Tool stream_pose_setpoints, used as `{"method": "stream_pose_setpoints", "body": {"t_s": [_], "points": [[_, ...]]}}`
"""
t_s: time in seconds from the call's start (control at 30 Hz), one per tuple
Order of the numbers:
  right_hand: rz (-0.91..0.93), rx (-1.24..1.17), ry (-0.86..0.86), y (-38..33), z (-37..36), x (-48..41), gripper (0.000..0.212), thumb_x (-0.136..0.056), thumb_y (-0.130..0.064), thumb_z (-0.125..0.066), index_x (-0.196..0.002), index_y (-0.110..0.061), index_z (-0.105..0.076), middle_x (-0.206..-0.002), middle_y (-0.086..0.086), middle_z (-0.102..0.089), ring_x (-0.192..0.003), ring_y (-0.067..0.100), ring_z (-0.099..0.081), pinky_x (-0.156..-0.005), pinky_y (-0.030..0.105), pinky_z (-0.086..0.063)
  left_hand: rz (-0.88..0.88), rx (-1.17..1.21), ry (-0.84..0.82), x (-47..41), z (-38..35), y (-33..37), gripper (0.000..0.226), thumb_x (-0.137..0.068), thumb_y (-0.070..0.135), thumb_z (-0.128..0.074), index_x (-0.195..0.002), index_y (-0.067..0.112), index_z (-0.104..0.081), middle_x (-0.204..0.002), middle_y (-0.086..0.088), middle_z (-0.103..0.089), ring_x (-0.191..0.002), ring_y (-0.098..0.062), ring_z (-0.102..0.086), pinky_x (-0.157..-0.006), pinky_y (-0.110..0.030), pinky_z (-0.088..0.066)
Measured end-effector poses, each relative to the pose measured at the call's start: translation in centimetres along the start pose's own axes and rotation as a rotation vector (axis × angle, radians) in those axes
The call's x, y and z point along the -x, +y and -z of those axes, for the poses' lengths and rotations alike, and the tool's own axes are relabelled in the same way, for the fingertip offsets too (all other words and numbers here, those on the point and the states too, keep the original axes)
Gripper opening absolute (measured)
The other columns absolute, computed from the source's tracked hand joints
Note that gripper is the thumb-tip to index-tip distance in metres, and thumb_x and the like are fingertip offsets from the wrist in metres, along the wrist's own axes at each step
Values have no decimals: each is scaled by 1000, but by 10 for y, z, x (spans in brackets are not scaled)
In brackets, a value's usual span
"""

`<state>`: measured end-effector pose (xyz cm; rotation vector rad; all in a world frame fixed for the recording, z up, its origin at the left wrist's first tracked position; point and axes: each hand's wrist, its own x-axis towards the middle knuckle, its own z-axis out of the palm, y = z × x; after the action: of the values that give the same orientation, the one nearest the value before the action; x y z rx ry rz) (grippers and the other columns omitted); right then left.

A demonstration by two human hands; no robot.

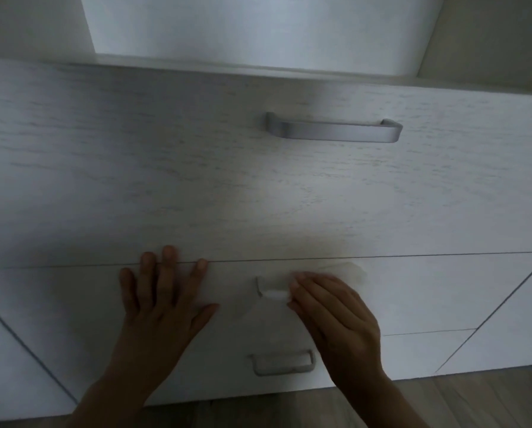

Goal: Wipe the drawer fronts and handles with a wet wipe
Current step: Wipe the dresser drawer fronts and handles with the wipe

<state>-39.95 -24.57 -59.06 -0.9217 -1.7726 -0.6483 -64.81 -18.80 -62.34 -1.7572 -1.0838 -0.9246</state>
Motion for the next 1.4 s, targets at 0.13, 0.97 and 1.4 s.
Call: {"method": "stream_pose_setpoints", "body": {"t_s": [0.13,0.97,1.4], "points": [[90,-55,-28,-18,-23,-11,16,-89,-12,-72,-103,-5,-74,-112,7,-70,-108,16,-65,-94,32,-51,-11,11,0,1,1,0,68,-105,50,-33,-159,14,-11,-163,-22,-2,-137,-47,-20,-118,-57,-10],[-123,-117,30,-23,-21,-6,18,-95,-21,-64,-106,-8,-70,-105,0,-54,-94,17,-57,-78,29,-50,-25,-58,24,4,-2,-2,70,-103,51,-33,-158,11,-15,-163,-24,-3,-135,-49,-22,-118,-58,-10],[21,-35,-23,-12,-12,-4,19,-93,-17,-68,-104,-3,-73,-102,5,-65,-93,20,-60,-79,31,-51,-15,-37,34,4,-4,-1,69,-104,51,-33,-158,13,-14,-163,-21,-3,-146,-46,-13,-119,-57,-9]]}}
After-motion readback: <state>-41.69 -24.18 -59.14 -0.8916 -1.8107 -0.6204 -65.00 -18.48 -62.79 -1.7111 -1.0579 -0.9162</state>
